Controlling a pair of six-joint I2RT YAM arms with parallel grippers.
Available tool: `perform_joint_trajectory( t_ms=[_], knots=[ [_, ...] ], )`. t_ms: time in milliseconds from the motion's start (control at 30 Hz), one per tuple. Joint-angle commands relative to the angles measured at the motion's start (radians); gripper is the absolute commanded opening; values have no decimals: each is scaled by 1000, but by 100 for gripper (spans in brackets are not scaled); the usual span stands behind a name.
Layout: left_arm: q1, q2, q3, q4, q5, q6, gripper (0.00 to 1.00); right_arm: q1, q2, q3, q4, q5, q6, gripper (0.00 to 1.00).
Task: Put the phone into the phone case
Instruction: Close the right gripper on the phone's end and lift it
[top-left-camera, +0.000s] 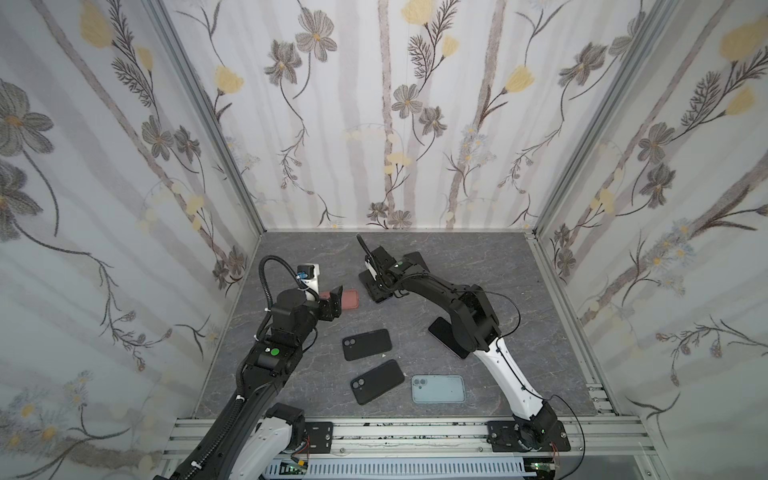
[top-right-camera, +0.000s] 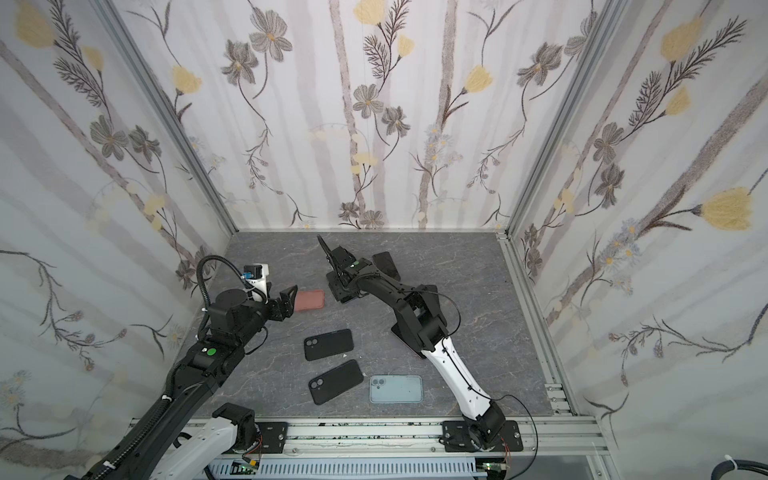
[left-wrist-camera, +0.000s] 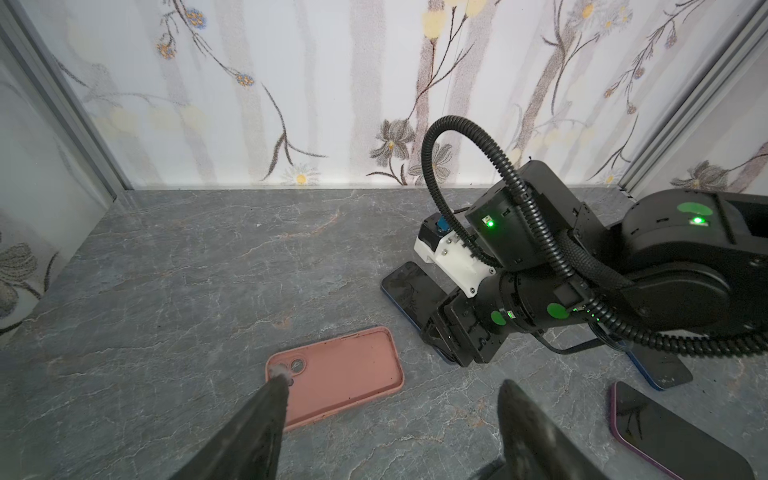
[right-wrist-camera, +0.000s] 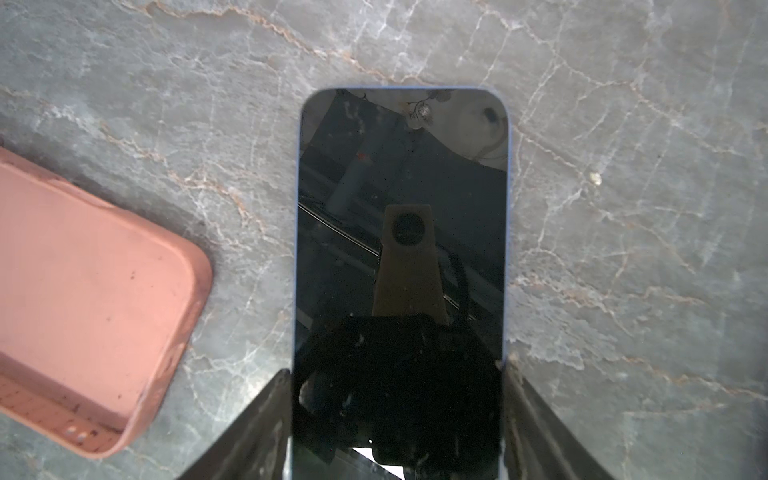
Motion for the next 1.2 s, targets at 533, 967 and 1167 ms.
perform_joint_trajectory(
  t_ms=[533,967,1167],
  knots=[
    [-4,7,51,-11,-182,-29,77,1,-75,-6,-76,78,-4,41],
    [-1,47,101,-41,-181,-84,76,12,-169,-124,17,74,-22,37],
    [20,135,132,-81,-137,-122,77,10,-239,-227,78,59,-26,36]
  ],
)
